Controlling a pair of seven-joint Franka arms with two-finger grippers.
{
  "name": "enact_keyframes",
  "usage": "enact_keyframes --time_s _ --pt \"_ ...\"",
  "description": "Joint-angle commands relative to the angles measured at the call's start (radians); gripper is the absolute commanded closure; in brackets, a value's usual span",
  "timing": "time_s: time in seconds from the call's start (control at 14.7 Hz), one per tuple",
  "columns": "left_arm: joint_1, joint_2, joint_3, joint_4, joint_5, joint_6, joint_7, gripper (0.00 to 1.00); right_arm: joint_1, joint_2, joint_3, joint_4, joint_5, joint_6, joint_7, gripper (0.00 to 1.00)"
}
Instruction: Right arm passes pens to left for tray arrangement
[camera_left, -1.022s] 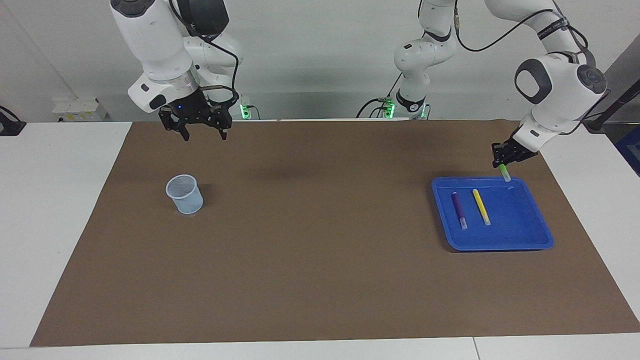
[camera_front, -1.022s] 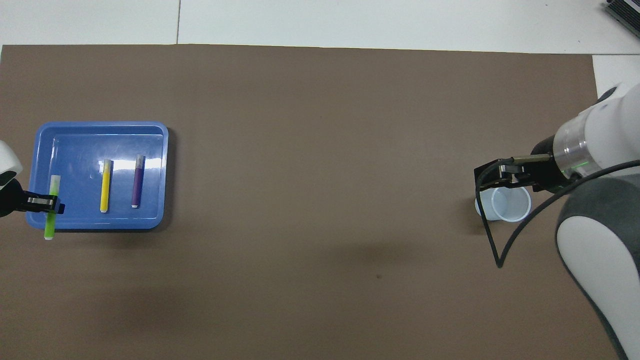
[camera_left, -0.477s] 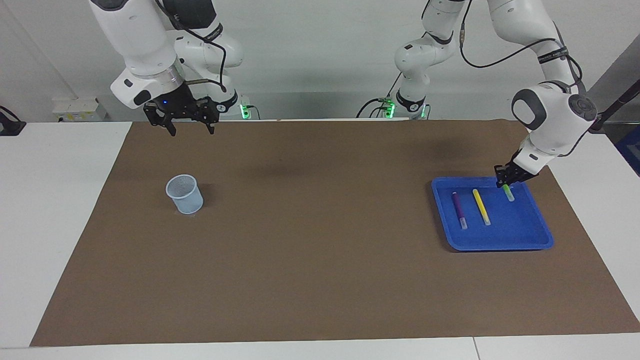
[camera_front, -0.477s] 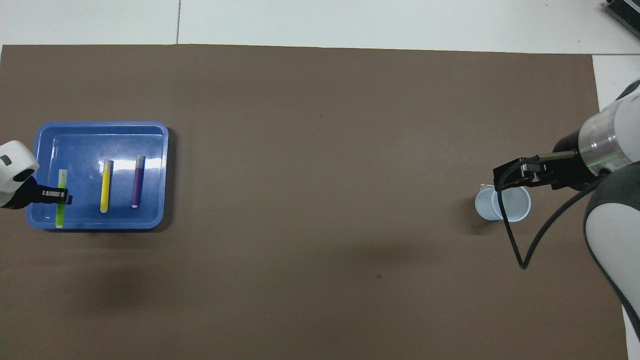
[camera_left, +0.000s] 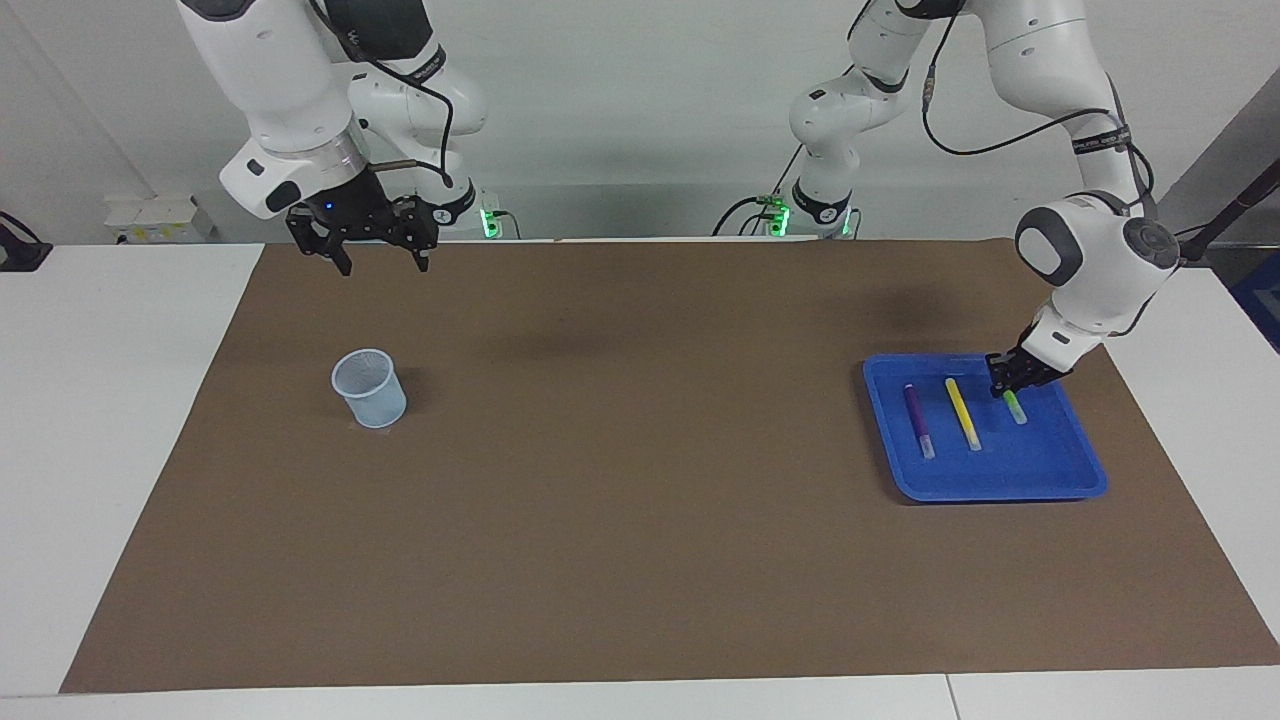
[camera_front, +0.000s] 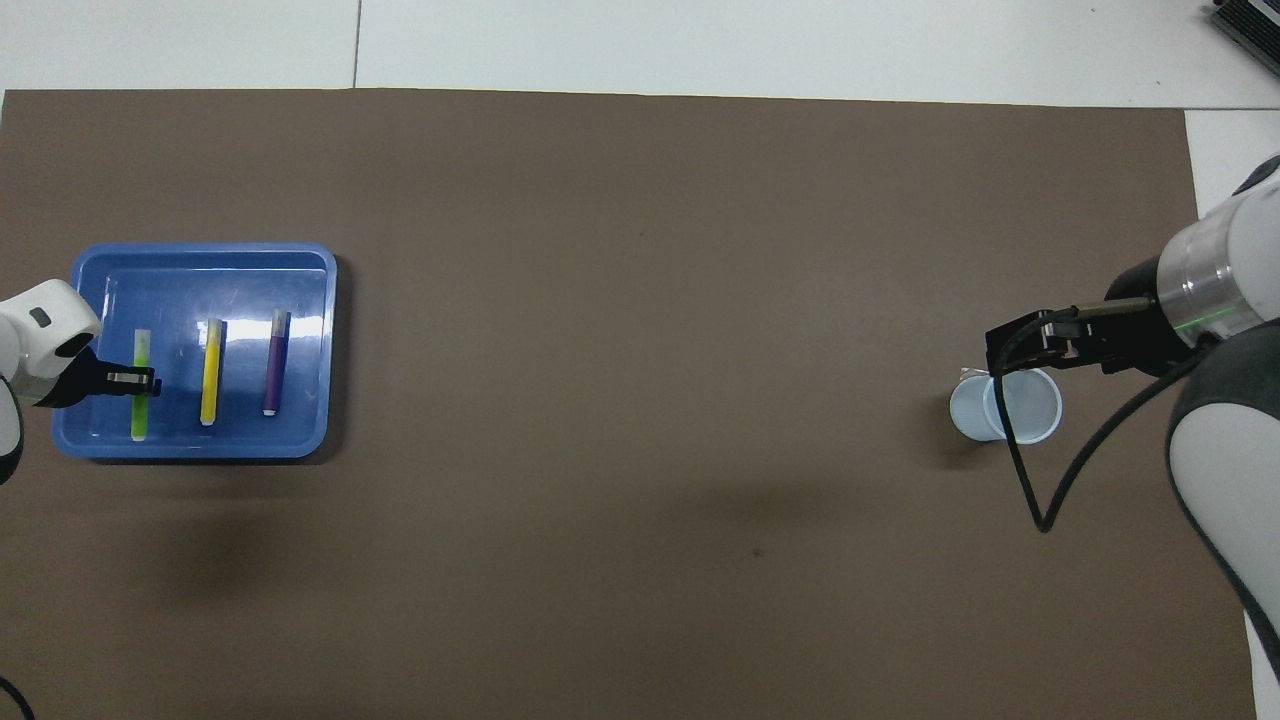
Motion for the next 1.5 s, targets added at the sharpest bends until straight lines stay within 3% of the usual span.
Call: enact_keyframes --time_s 0.0,0.34,0.41,0.48,0.55,0.61,0.95,1.43 --pt "0.006 0.035 -0.008 -0.007 0.018 0.078 -0.025 1.0 -0.015 0.009 0.01 0.009 -0.021 0.011 -0.022 0.0" --pt "0.0 0.068 -0.008 -0.004 0.018 0.132 -0.025 0.97 -0.011 0.009 0.002 0.009 -0.029 0.011 -0.023 0.0" --pt "-0.002 0.069 -0.008 -0.001 0.018 0.13 -0.025 0.57 -0.009 0.009 0.002 0.009 -0.031 0.011 -0.023 0.0" --pt "-0.005 0.069 -0.01 -0.001 0.018 0.13 -0.045 0.25 -0.007 0.009 0.002 0.008 -0.034 0.01 -0.023 0.0" --pt "-0.005 0.069 -0.01 -0.001 0.018 0.13 -0.074 0.07 -0.006 0.009 0.002 0.008 -0.035 0.011 -0.023 0.0" --pt "-0.005 0.069 -0.011 0.002 0.018 0.13 -0.082 0.0 -0.004 0.009 0.002 0.008 -0.037 0.01 -0.023 0.0" --pt "-0.005 0.066 -0.013 0.024 0.018 0.095 -0.084 0.0 -0.001 0.009 0.001 0.011 -0.049 0.004 -0.023 0.0" --pt "-0.036 0.003 -0.019 0.176 0.017 -0.191 -0.145 0.0 0.0 0.006 -0.004 0.011 -0.051 0.002 -0.02 0.0"
